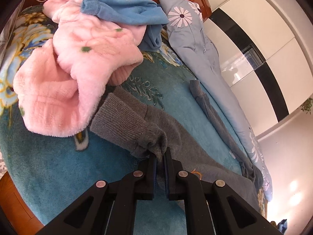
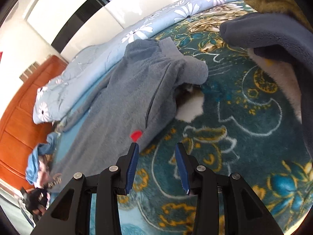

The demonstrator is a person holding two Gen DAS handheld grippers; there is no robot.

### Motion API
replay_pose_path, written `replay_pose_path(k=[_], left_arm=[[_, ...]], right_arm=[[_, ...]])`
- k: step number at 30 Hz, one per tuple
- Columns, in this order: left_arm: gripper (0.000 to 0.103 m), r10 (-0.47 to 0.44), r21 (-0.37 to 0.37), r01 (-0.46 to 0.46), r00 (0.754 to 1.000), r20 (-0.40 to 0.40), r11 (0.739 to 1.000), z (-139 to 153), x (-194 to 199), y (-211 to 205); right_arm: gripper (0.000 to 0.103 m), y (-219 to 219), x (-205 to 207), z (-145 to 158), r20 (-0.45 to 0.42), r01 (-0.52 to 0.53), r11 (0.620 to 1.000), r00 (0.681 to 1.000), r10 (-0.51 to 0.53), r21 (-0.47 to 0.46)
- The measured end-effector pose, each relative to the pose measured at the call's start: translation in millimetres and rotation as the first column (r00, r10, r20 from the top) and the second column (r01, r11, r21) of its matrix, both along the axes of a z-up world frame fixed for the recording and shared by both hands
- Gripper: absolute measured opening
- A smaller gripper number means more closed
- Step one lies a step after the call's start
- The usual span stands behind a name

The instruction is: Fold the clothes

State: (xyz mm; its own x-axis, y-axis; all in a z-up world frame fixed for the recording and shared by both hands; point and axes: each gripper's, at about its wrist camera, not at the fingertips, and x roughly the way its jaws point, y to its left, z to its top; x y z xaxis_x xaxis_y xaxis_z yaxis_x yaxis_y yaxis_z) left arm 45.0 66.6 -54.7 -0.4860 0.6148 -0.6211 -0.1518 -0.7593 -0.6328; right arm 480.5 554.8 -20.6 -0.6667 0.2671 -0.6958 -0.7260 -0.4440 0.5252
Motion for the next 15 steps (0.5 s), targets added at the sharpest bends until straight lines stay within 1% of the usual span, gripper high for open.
replay_pose_path(k=[7, 9, 10, 11, 12, 13, 15], left_arm=[[0.011, -0.002, 0.009, 0.002, 1.0, 0.023, 1.0, 3, -10, 5], [0.011, -0.002, 0.002, 0.002, 1.0, 0.018, 1.0, 4, -11, 6], [0.011, -0.002, -0.001, 0.002, 1.0, 0.015, 1.0, 4, -12, 6], [0.011, -0.002, -0.006, 0.002, 1.0, 0.014, 1.0, 5, -12, 7], [0.011, 0.0, -0.011, 0.0, 1.0, 0.012, 1.0, 6, -12, 8], [0.011, 0.002, -0.015, -0.002, 1.0, 0.011, 1.0, 8, -12, 9], [0.009, 0.003, -0.018, -0.003, 1.0, 0.004, 1.0, 14, -6, 6]], right_arm=[[0.042, 41, -18, -12, -0.116, 0.085, 0.992, 0.989, -0.096, -0.096], [0.041, 48, -22, -10, -0.129, 0.098, 0.99, 0.985, -0.11, -0.101], [0.034, 51, -23, -9, -0.127, 0.104, 0.99, 0.985, -0.116, -0.099], [0.014, 53, -25, -7, -0.126, 0.11, 0.989, 0.985, -0.122, -0.097], [0.008, 56, -26, -5, -0.125, 0.114, 0.989, 0.984, -0.126, -0.097], [0.008, 56, -25, -2, -0.124, 0.114, 0.989, 0.984, -0.126, -0.097], [0.007, 53, -19, 9, -0.121, 0.12, 0.991, 0.985, -0.126, -0.056]])
